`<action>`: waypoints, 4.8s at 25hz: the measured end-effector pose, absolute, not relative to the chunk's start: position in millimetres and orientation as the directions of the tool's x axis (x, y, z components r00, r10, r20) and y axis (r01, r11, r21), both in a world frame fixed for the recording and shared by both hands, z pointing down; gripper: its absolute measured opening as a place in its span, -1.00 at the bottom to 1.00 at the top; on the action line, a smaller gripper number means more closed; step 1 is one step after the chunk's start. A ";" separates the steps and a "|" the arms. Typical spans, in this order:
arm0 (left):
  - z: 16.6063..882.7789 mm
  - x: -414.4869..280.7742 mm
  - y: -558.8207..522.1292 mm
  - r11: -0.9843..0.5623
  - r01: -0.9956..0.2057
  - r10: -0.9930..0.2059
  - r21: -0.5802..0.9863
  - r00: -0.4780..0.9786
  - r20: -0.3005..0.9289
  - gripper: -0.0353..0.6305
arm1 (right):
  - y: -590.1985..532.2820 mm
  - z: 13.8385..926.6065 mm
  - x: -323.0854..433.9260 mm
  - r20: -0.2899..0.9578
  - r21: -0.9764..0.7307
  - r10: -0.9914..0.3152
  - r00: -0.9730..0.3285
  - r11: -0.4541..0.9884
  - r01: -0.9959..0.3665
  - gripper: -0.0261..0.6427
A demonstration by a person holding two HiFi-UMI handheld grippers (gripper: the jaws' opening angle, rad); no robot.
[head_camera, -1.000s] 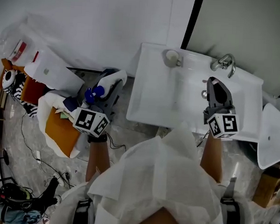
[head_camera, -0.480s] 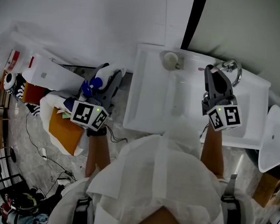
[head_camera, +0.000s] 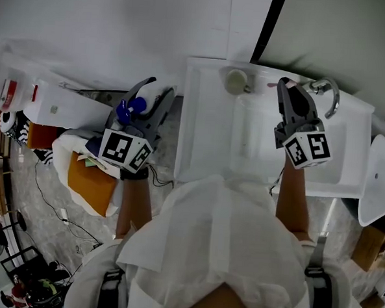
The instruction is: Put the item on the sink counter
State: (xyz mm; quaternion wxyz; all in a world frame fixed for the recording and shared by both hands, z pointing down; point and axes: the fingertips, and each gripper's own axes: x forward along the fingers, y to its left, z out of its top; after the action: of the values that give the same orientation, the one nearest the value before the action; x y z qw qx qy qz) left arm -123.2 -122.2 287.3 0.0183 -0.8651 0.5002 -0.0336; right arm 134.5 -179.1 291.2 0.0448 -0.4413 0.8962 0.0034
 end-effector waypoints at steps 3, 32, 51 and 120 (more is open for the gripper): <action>293.7 -134.2 -135.7 -0.526 -0.849 -0.850 -0.049 0.524 0.053 -0.28 | -190.8 297.4 121.4 -0.065 -0.046 -0.801 -0.595 0.598 -0.800 -0.87; 370.2 -124.6 -224.4 -0.615 -0.787 -0.774 0.049 0.615 0.152 -0.28 | -281.9 455.5 63.3 0.213 -0.192 -0.768 -0.604 0.573 -0.797 -0.87; 381.4 -109.2 -236.1 -0.640 -0.766 -0.748 0.059 0.639 0.178 -0.28 | -289.0 511.1 60.8 0.321 -0.209 -0.739 -0.593 0.556 -0.805 -0.87; 525.4 -63.6 -270.6 -0.682 -0.717 -0.590 0.141 0.655 0.472 -0.28 | -253.7 386.5 90.1 0.077 -0.064 -0.835 -0.545 0.541 -0.839 -0.89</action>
State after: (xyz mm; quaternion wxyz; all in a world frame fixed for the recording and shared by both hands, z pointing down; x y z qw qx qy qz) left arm -63.6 -270.6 525.4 -0.1597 -0.8954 0.3650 -0.1987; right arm 90.1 -253.7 386.5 -0.0186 -0.4768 0.8776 -0.0464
